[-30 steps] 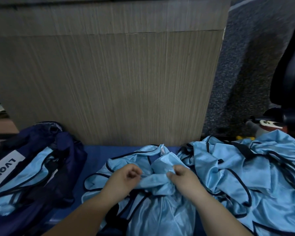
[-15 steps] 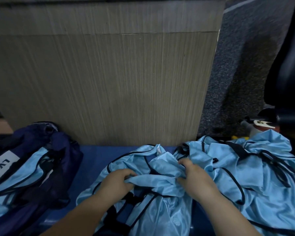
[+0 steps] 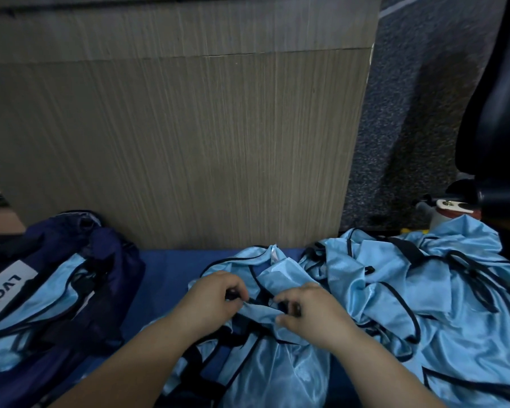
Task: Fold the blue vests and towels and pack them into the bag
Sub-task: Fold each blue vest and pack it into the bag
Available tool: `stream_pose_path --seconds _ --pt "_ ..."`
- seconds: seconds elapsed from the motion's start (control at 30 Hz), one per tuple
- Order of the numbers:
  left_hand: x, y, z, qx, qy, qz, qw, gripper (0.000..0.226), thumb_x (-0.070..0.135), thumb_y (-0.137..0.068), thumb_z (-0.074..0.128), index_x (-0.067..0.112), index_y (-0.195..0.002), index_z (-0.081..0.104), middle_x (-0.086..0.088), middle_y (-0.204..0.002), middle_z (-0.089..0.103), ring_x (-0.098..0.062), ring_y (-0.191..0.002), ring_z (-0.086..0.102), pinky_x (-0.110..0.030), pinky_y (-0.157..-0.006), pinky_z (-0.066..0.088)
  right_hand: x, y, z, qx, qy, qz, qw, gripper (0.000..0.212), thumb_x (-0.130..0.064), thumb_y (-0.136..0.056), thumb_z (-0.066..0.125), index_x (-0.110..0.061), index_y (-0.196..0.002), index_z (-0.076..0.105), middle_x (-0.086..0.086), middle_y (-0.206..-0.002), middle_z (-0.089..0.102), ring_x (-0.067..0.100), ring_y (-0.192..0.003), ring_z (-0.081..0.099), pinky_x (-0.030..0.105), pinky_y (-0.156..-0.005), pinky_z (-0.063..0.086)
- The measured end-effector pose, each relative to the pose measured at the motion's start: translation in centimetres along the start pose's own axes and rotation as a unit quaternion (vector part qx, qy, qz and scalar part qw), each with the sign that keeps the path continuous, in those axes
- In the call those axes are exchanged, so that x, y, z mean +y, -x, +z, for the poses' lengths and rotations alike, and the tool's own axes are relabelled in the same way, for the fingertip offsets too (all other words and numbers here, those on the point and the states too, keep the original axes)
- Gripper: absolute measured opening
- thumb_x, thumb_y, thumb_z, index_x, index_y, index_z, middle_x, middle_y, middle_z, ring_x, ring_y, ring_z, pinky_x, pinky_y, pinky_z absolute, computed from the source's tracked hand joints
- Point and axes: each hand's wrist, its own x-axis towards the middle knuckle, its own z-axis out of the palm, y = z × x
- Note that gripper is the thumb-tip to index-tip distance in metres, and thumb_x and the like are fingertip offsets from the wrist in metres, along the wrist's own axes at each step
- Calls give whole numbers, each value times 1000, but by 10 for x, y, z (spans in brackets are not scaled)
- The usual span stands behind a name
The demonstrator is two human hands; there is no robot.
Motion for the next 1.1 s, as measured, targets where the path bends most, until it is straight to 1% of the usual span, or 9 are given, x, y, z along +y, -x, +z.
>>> stream_pose_path --seconds 0.13,0.27,0.37,0.43,0.6,0.73,0.9,1.03,1.1 --pt "10 2 -5 19 36 40 998 34 14 -76 79 43 -82 63 13 -84 57 -3 -85 55 -12 -70 44 -9 0 3 4 -125 -21 992 80 -87 -66 45 -37 -127 59 -19 -119 55 -5 -115 47 16 -99 38" --pt "24 2 -11 8 68 88 994 44 7 -70 81 41 -93 64 11 -87 55 -2 -87 58 -12 -73 45 -16 2 6 1 -209 -9 978 34 -47 -89 63 -40 -121 56 -17 -92 63 -4 -86 59 18 -82 46" --pt "29 4 -14 30 77 108 991 45 3 -72 76 38 -97 64 14 -88 54 0 -92 56 -8 -76 41 -16 2 2 14 -202 -14 979 18 -35 -83 75 -42 -93 62 -11 -69 55 1 -65 52 21 -68 44" --pt "26 3 -14 58 50 123 989 38 8 -72 72 38 -96 66 16 -94 53 -5 -93 55 -9 -78 41 -14 3 -1 37 -182 -13 982 15 -37 -78 78 -38 -77 63 -12 -66 56 2 -62 51 24 -64 43" --pt "25 3 -10 114 -123 80 983 24 24 -83 67 35 -104 66 22 -83 46 -3 -93 46 -19 -75 36 -17 8 -16 169 36 56 983 12 -33 -81 65 -33 -81 54 -12 -69 56 11 -72 54 27 -62 37" --pt "29 6 -10 126 -159 84 976 7 41 -80 72 37 -84 68 19 -66 47 -6 -77 44 -13 -61 30 -15 10 -28 234 42 93 967 20 -34 -80 61 -27 -72 45 -6 -61 55 13 -62 52 22 -51 31" --pt "22 -1 -8 29 19 32 999 19 40 -75 81 28 -69 68 12 -76 66 -3 -82 58 -22 -78 46 7 8 -33 80 -125 46 988 19 -51 -67 79 -37 -71 67 -14 -76 67 2 -74 61 23 -69 49" --pt "14 1 -11 -102 119 -8 988 27 35 -71 85 21 -72 62 6 -72 65 -4 -68 59 -27 -71 48 14 8 -36 47 -156 -18 987 18 -50 -62 86 -43 -65 70 -30 -76 60 -6 -88 53 15 -79 37" --pt "12 5 -9 -149 145 4 978 27 28 -71 85 26 -75 59 5 -78 65 -5 -75 60 -30 -76 51 17 8 -38 47 -150 -25 987 23 -43 -63 88 -47 -57 65 -30 -72 57 -7 -86 50 11 -76 33"
